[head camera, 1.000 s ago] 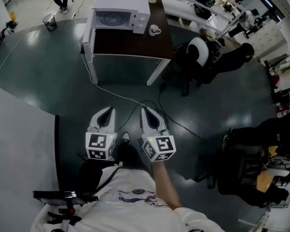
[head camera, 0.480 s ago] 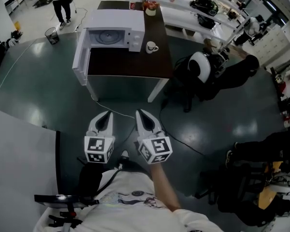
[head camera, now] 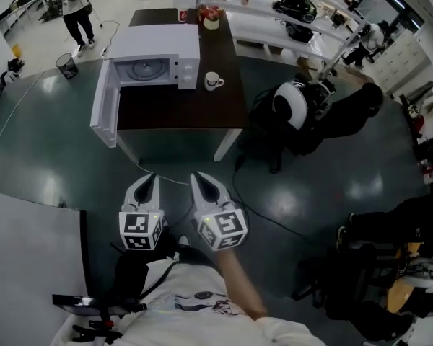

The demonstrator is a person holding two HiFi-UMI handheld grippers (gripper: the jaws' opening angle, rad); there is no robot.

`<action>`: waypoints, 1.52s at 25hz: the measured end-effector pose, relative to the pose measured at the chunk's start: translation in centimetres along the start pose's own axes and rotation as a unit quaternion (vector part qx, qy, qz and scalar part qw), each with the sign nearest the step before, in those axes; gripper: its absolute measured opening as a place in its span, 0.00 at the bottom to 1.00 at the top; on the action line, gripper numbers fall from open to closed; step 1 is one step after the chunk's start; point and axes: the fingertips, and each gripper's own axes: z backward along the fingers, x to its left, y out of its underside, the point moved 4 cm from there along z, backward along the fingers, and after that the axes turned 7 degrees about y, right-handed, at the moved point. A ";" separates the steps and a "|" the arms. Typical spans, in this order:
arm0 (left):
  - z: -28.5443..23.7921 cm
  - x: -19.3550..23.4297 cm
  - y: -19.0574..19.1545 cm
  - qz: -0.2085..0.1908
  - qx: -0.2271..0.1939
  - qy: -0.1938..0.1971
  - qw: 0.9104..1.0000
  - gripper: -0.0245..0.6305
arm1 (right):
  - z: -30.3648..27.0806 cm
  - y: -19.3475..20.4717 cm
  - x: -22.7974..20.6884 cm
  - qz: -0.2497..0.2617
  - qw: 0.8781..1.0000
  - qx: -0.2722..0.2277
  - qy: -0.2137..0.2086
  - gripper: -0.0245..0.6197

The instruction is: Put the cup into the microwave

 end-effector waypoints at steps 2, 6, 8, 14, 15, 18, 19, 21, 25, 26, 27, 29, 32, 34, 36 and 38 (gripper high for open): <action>-0.9 0.4 -0.1 0.002 0.002 0.005 1.000 0.03 | -0.9 -0.1 -0.3 0.002 1.000 0.003 0.002 0.04; -3.3 1.5 -0.6 0.004 0.003 0.018 1.000 0.03 | -3.2 -0.3 -0.9 0.008 1.000 0.009 0.008 0.04; -4.8 2.2 -1.1 0.006 0.003 0.025 1.000 0.03 | -4.5 -0.5 -1.2 0.009 1.000 0.013 0.013 0.04; -9.3 4.9 -2.9 0.010 -0.004 0.045 0.999 0.03 | -9.6 -2.0 -1.9 0.020 1.000 0.008 0.007 0.04; -9.8 5.4 -3.1 0.012 -0.004 0.046 0.999 0.03 | -10.3 -2.2 -1.9 0.021 1.000 0.008 0.007 0.04; -11.0 7.0 -3.2 0.019 0.000 0.046 0.999 0.03 | -12.0 -2.3 -1.9 0.023 1.000 0.015 0.006 0.04; -11.4 7.5 -3.3 0.021 0.001 0.047 0.999 0.03 | -12.6 -2.2 -2.0 0.023 1.000 0.017 0.007 0.04; -12.1 8.3 -3.5 0.024 0.005 0.050 0.998 0.03 | -13.7 -2.1 -2.4 0.022 0.999 0.024 0.011 0.04; -13.3 9.8 -3.1 0.032 0.021 0.062 0.997 0.03 | -15.4 -1.7 -2.6 0.022 0.999 0.036 0.019 0.04; -13.6 10.1 -3.1 0.032 0.024 0.063 0.997 0.03 | -15.7 -1.6 -2.7 0.024 0.999 0.038 0.020 0.04; -14.0 10.4 -3.0 0.033 0.027 0.064 0.997 0.03 | -16.0 -1.5 -2.9 0.024 0.999 0.040 0.021 0.04; -14.5 10.6 -2.7 0.034 0.035 0.068 0.996 0.03 | -16.4 -1.2 -3.3 0.022 0.998 0.047 0.024 0.04; -15.1 10.6 -2.6 0.035 0.043 0.072 0.996 0.03 | -16.5 -1.1 -4.1 0.014 0.998 0.054 0.034 0.04; -15.8 10.7 -2.8 0.034 0.045 0.070 0.996 0.03 | -16.9 -1.3 -4.7 0.010 0.998 0.057 0.036 0.04; -17.1 10.9 -2.7 0.031 0.050 0.066 0.996 0.03 | -17.9 -1.1 -5.6 0.007 0.998 0.061 0.032 0.04; -18.7 11.3 -2.4 0.026 0.055 0.059 0.996 0.03 | -19.1 -0.8 -6.8 0.004 0.998 0.065 0.024 0.04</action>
